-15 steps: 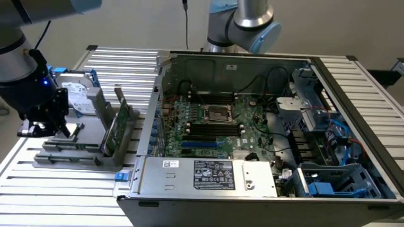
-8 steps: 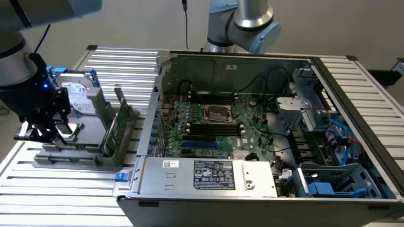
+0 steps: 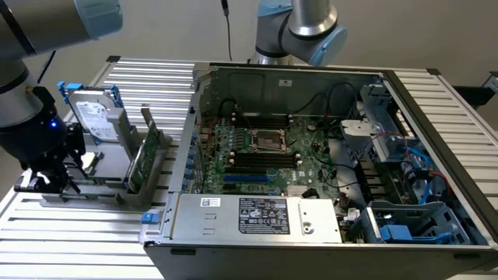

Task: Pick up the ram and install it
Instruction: 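Pick up the ram and move it above insertion slot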

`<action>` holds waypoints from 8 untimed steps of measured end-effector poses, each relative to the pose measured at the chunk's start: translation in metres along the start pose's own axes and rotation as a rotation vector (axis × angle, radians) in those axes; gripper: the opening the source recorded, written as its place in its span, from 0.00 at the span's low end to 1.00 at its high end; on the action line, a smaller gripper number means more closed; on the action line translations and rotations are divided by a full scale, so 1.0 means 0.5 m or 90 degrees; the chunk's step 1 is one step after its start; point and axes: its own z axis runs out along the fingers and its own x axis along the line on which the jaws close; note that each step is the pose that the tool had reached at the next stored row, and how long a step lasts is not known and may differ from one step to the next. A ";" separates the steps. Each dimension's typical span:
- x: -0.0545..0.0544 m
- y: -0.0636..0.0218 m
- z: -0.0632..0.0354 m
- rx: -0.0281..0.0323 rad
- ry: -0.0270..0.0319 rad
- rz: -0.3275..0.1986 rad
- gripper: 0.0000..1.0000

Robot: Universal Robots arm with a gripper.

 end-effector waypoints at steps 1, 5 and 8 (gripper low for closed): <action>0.002 0.000 0.004 0.0001 0.0000 0.000 0.36; 0.006 0.005 0.018 0.0000 -0.0013 -0.008 0.36; 0.007 0.011 0.029 -0.0003 -0.0033 -0.013 0.36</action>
